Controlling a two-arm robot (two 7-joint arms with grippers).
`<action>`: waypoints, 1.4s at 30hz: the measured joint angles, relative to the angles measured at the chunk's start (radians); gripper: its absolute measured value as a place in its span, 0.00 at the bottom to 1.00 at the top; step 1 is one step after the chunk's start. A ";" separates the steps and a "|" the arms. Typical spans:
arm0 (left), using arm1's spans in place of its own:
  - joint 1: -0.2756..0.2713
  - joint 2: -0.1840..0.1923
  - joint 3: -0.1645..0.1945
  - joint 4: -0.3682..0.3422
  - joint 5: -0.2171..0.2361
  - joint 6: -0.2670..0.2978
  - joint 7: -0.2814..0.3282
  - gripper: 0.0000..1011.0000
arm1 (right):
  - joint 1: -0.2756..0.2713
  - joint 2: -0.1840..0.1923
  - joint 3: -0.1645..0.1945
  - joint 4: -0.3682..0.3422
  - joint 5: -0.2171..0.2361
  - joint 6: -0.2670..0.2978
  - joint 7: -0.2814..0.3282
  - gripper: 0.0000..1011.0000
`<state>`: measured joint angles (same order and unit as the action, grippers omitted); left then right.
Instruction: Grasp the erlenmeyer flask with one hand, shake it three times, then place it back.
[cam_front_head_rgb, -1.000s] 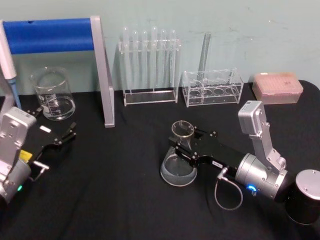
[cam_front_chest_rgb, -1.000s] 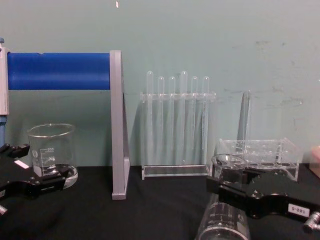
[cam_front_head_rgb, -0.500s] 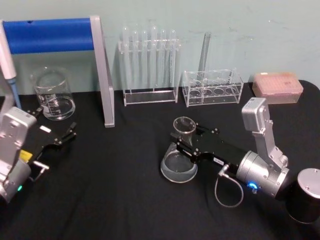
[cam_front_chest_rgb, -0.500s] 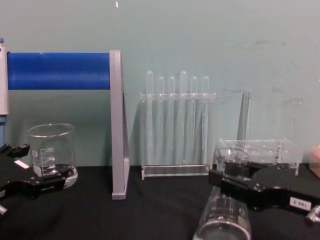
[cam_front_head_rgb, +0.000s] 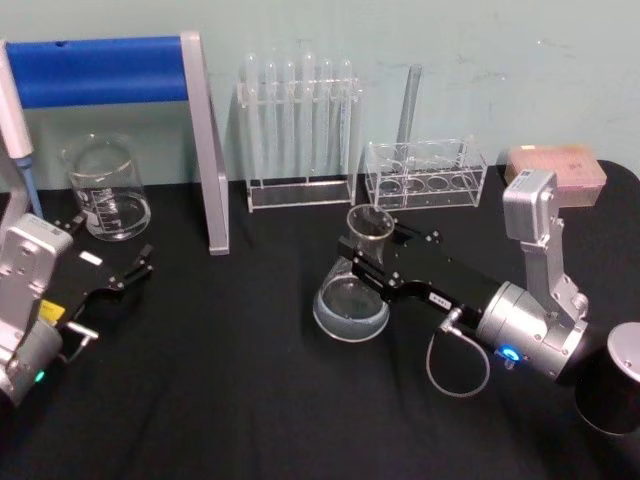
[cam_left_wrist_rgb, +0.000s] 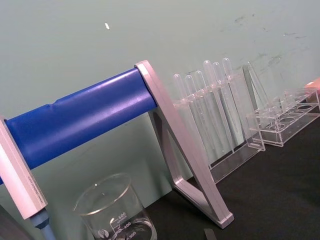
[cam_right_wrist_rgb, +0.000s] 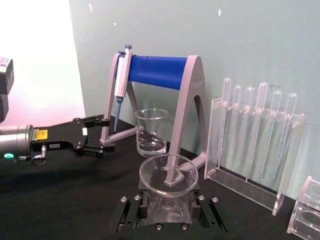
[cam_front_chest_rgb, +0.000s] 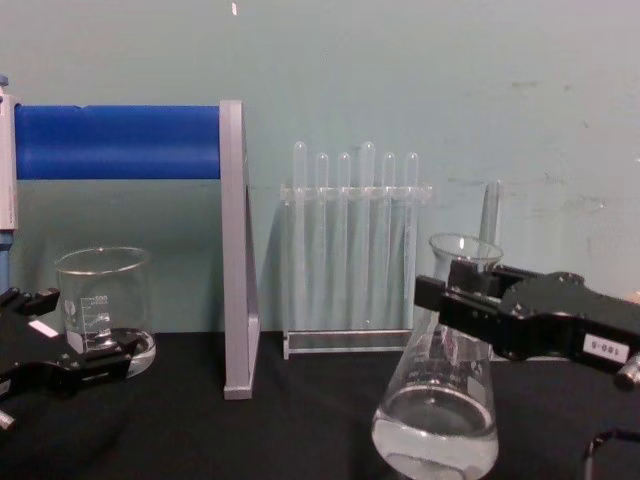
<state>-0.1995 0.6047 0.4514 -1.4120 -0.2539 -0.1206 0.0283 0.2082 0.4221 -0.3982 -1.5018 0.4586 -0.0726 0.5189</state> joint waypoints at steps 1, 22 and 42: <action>0.000 0.000 0.000 0.000 0.000 0.000 0.000 0.99 | -0.001 0.001 0.002 -0.006 0.004 0.000 -0.001 0.44; 0.000 0.000 0.000 0.000 0.000 0.000 0.000 0.99 | -0.001 0.004 -0.003 -0.020 0.010 0.005 -0.016 0.44; 0.000 0.000 0.000 0.000 0.000 0.000 0.000 0.99 | -0.007 -0.039 -0.081 -0.100 -0.053 0.066 -0.041 0.44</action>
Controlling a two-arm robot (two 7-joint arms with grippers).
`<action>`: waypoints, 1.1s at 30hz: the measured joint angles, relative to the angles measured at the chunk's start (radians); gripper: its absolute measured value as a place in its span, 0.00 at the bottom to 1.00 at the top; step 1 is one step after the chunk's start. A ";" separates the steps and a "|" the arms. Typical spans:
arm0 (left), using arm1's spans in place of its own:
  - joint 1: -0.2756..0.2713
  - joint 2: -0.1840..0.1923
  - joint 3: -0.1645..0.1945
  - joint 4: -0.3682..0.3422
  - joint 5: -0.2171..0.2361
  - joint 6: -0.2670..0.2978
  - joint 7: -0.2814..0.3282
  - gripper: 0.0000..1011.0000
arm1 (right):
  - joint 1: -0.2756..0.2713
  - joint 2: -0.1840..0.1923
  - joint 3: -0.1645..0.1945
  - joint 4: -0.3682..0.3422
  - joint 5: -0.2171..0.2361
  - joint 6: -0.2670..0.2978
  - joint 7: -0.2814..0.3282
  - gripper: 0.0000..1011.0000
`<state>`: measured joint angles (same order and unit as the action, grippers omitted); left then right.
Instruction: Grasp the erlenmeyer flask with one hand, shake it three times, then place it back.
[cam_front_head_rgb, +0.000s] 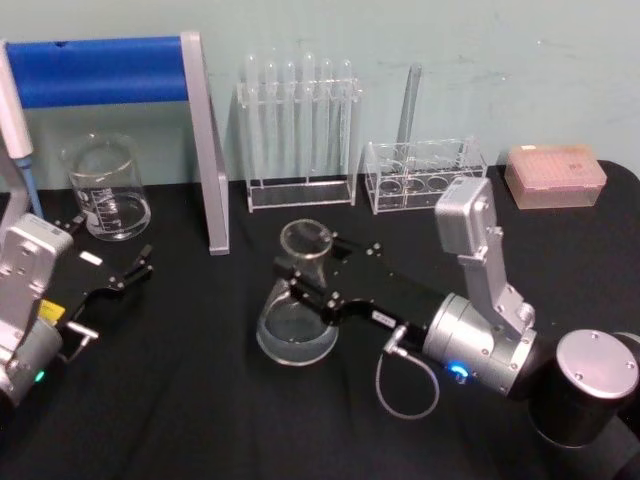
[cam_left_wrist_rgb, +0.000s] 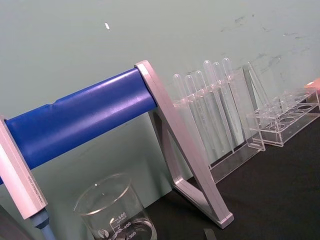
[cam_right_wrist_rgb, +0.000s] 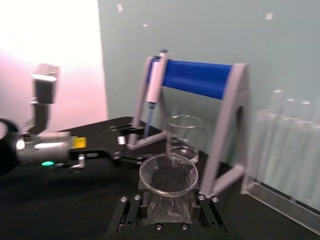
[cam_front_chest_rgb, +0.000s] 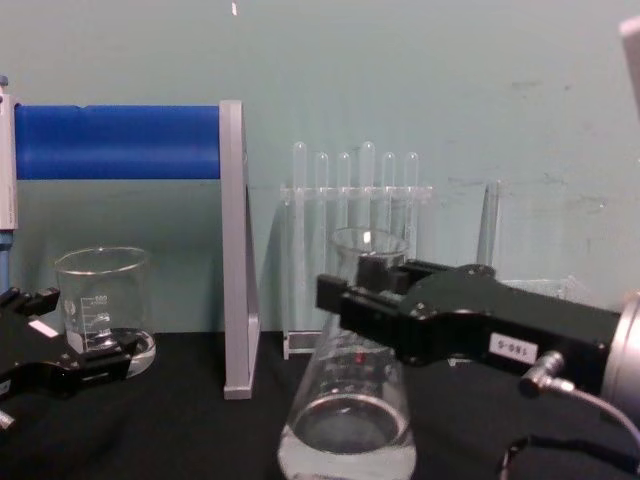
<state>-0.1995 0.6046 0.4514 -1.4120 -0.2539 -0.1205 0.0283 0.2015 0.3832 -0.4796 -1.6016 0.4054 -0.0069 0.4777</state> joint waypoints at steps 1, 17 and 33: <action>0.000 0.000 0.000 0.000 0.000 0.000 0.000 0.99 | 0.001 0.002 -0.008 -0.004 -0.001 0.002 0.010 0.44; 0.000 0.000 0.000 0.000 0.000 0.000 0.000 0.99 | 0.016 0.012 -0.036 -0.008 0.007 -0.001 0.034 0.44; 0.000 0.000 0.000 0.000 0.000 0.000 0.000 0.99 | 0.034 0.010 0.104 0.058 0.000 -0.017 -0.091 0.44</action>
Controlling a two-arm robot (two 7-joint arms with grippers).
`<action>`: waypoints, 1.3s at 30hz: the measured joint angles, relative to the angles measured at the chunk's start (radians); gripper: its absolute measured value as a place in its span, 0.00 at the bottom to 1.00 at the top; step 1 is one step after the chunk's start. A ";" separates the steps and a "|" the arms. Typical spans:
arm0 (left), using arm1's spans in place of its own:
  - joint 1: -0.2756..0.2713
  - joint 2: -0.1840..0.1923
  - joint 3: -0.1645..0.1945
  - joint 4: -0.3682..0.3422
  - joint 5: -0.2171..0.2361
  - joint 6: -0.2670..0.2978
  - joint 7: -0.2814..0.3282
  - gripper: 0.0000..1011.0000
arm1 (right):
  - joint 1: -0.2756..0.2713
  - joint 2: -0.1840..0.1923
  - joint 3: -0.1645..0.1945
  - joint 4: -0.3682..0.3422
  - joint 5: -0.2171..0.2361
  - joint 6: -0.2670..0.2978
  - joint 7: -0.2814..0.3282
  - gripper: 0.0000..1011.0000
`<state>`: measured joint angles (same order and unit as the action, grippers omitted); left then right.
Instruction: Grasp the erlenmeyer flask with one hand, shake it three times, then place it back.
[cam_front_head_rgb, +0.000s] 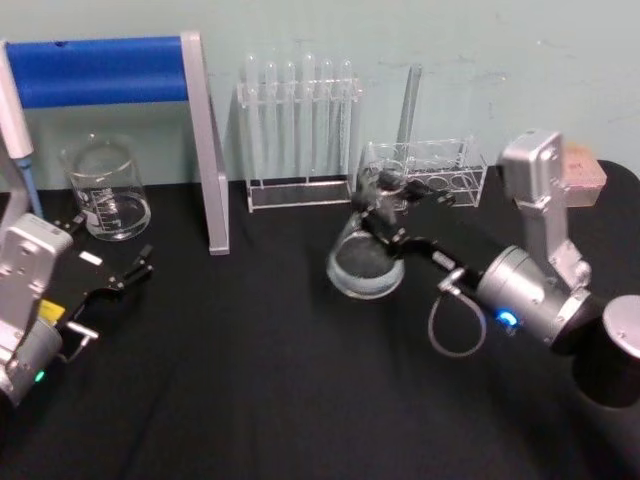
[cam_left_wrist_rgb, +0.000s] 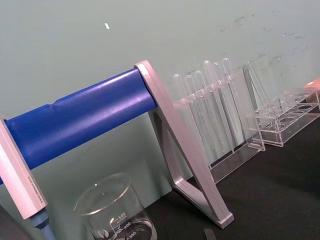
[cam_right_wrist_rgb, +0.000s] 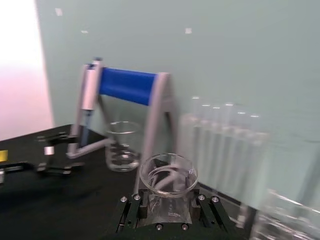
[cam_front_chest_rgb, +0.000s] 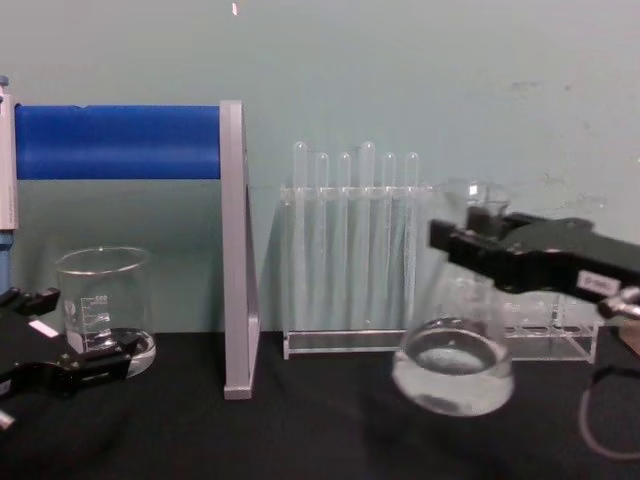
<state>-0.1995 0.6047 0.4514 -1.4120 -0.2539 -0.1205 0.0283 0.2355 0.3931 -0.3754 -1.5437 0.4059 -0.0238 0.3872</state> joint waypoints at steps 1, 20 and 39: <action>0.000 0.000 0.000 0.000 0.000 0.000 0.000 0.99 | 0.000 0.001 0.008 0.002 -0.001 0.000 -0.005 0.44; 0.000 0.000 0.000 0.000 0.000 0.000 0.000 0.99 | -0.012 -0.008 0.133 0.037 -0.031 -0.003 -0.064 0.44; 0.000 0.000 0.000 0.000 0.000 0.000 0.000 0.99 | -0.018 -0.036 0.019 -0.037 -0.021 0.020 0.052 0.44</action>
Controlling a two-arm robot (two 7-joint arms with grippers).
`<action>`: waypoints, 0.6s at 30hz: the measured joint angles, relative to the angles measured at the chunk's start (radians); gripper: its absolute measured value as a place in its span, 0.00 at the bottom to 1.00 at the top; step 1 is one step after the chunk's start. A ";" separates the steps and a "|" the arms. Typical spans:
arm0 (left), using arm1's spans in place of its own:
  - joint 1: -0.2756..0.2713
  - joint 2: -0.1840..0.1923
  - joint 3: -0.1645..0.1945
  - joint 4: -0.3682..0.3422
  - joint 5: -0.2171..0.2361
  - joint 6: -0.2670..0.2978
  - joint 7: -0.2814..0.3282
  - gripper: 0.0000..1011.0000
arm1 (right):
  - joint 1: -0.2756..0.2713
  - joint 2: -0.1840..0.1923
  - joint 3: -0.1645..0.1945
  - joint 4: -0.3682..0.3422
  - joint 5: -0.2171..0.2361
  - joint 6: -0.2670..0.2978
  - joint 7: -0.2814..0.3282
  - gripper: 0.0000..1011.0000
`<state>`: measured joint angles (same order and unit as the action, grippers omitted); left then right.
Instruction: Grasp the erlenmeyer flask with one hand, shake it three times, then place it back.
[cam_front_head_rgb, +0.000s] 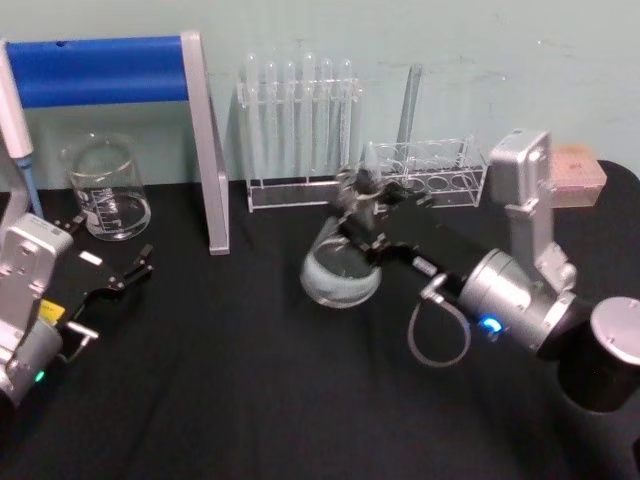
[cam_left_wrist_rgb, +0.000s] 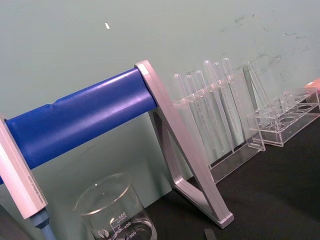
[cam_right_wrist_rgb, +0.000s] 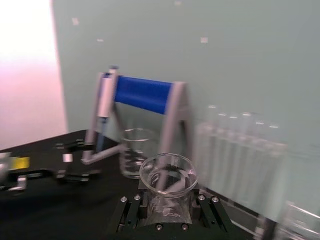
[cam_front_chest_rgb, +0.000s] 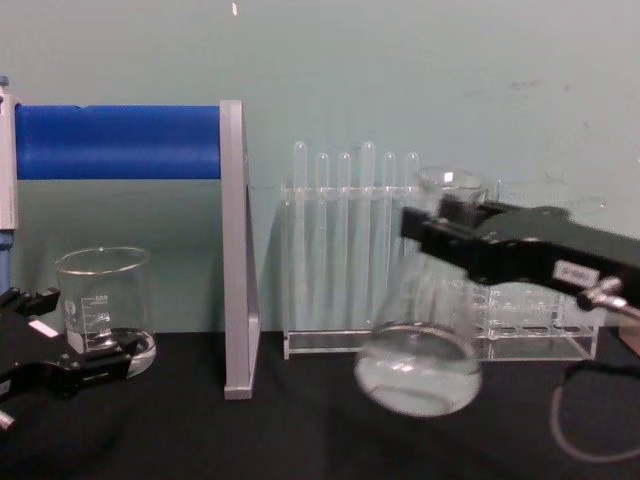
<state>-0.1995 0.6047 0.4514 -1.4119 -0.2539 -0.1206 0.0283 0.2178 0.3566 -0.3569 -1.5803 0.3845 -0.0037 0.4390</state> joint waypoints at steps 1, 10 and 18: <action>0.000 0.000 0.000 0.000 0.000 0.000 0.000 0.99 | 0.000 -0.001 -0.017 -0.006 0.002 0.002 0.012 0.44; 0.000 0.000 0.000 0.000 0.000 0.000 0.000 0.99 | 0.007 0.008 -0.091 -0.031 0.016 0.012 0.061 0.44; 0.000 0.000 0.000 0.000 0.000 0.000 0.000 0.99 | 0.015 0.024 -0.135 -0.042 0.028 0.017 0.082 0.44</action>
<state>-0.1995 0.6047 0.4514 -1.4120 -0.2539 -0.1206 0.0283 0.2324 0.3805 -0.4921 -1.6228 0.4130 0.0130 0.5208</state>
